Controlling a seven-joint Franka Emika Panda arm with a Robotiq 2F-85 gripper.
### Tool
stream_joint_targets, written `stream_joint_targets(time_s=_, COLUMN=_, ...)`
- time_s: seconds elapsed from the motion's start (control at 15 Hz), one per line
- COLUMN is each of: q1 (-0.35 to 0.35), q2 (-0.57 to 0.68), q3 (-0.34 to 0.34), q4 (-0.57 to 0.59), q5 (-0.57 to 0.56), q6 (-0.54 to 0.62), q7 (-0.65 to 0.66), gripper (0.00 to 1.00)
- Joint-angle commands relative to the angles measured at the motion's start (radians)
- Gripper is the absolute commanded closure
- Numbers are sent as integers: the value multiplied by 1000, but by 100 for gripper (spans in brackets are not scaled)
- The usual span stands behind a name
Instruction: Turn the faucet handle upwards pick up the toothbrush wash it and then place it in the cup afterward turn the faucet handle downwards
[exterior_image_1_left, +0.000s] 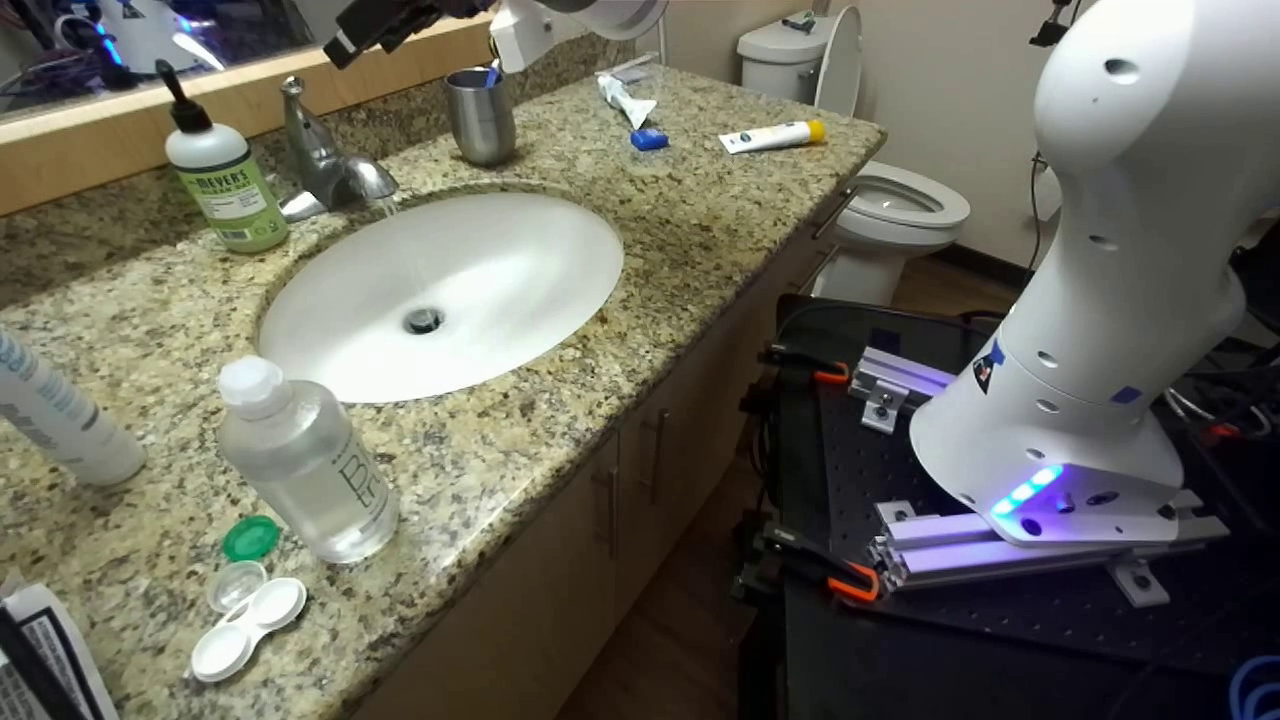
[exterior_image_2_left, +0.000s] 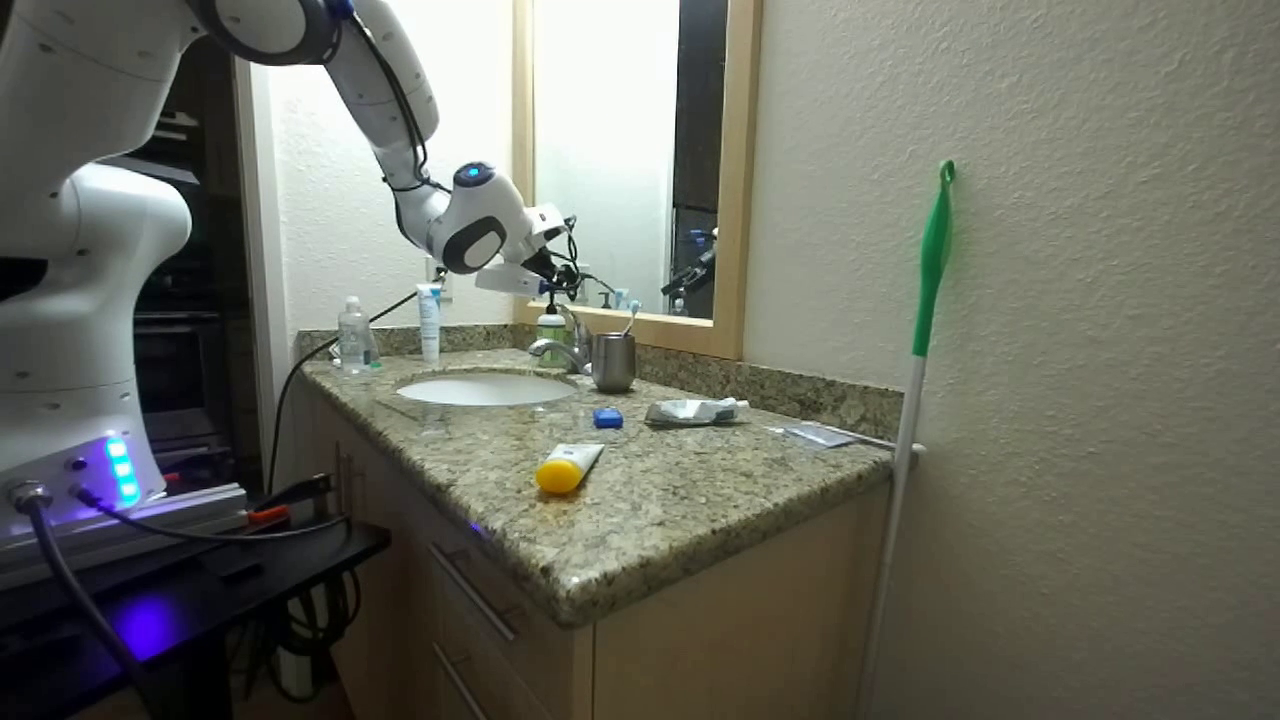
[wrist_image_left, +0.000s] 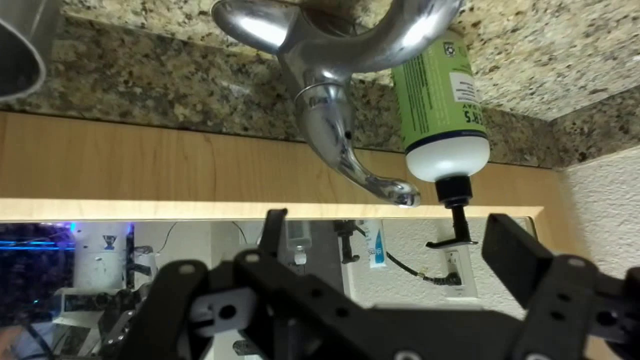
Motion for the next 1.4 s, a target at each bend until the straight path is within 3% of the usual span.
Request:
stream_joint_targets(time_s=0.0, q1=-3, q2=-1, q3=1, q4=2, q5=-9, q6=-1, q7=6, gripper=0)
stream_joint_targets(time_s=0.2, q1=1, q2=-21, q3=2, q4=14, q5=-3, q6=-13, q7=13, gripper=0)
stream_joint_targets(time_s=0.53, q1=76, q2=-121, q3=-30, q4=42, q5=12, q6=140, q7=34, gripper=0)
stream_joint_targets(time_s=0.6, q1=52, q2=-155, q3=2, q4=117, q5=-7, q6=81, q7=31, gripper=0)
stream_joint_targets(time_s=0.8, q1=100, q2=-193, q3=-29, q4=196, q5=-7, q6=88, q7=20, gripper=0)
stream_joint_targets(time_s=0.87, q1=63, q2=-162, q3=-8, q4=127, q5=-6, q6=87, q7=35, gripper=0)
stream_joint_targets(time_s=1.07, q1=80, q2=-191, q3=-15, q4=184, q5=-8, q6=84, q7=34, gripper=0)
stream_joint_targets(time_s=1.33, q1=142, q2=-182, q3=-91, q4=207, q5=14, q6=84, q7=24, gripper=0)
